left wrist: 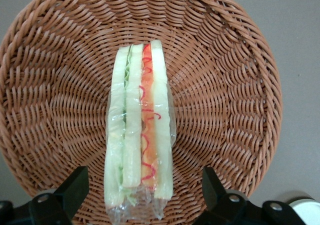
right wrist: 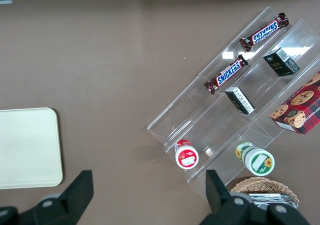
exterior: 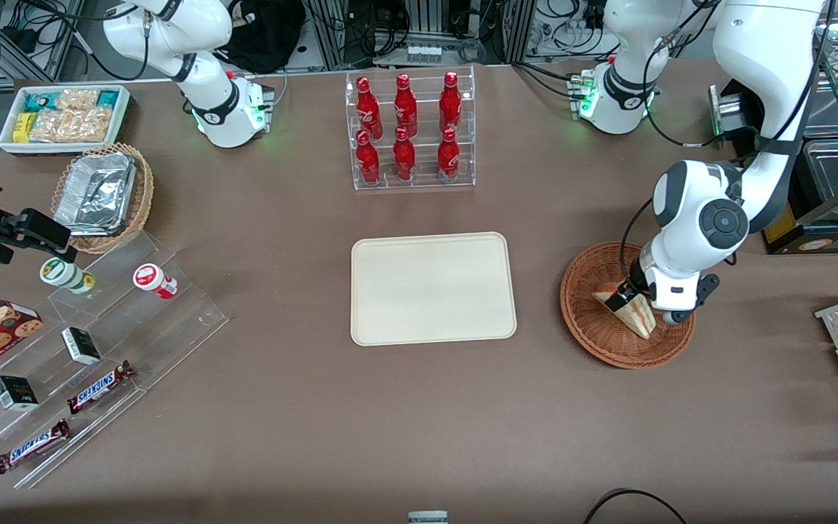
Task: Place sandwich from basket to tray
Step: 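Lower the open left gripper around the sandwich in the basket, then close the left gripper on the sandwich and lift it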
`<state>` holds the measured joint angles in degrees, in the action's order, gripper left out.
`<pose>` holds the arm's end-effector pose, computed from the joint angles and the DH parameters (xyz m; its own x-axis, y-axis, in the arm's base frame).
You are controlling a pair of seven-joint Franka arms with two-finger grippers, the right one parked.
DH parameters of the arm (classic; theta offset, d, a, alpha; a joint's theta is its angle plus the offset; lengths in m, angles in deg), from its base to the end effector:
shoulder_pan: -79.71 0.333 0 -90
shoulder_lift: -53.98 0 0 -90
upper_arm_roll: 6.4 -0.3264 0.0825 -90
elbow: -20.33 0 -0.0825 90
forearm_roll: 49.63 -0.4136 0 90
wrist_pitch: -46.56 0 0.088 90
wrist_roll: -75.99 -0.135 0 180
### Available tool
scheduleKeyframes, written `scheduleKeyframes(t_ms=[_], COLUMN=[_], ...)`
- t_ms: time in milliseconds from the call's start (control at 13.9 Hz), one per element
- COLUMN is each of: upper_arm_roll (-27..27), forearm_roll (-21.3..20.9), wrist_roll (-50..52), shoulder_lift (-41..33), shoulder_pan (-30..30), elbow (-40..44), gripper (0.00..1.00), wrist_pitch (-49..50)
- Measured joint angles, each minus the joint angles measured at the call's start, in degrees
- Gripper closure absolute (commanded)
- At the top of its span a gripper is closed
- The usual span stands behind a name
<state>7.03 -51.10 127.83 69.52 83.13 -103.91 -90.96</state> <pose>0.5714 -0.1019 0.2287 0.7519 0.6569 -0.0551 0.6581 -0.7530 0.0035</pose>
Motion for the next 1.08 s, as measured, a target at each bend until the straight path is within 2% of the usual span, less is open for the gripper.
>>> scheduleKeyframes(t_ms=[144,216,360,505,577,865,937,1081], upper_arm_roll=[-0.1,-0.1,-0.2,-0.3,-0.3,-0.3,-0.3,0.1], forearm_roll=[0.0,0.0,0.0,0.0,0.0,0.0,-0.1,-0.1], wrist_roll=[0.0,0.0,0.0,0.0,0.0,0.0,0.0,-0.1], shoulder_lift=[0.7,1.0,1.6,1.8,1.8,1.5,1.0,-0.3], shoulder_pan=[0.0,0.0,0.0,0.0,0.1,0.1,0.1,-0.2], elbow=[0.0,0.0,0.2,0.3,0.4,2.4,3.7,8.1], gripper=[0.02,0.13,0.53,0.79,0.85,0.86,0.89,0.9], wrist_pitch=[-0.2,-0.3,-0.6,-0.7,-0.7,0.6,2.9,10.3])
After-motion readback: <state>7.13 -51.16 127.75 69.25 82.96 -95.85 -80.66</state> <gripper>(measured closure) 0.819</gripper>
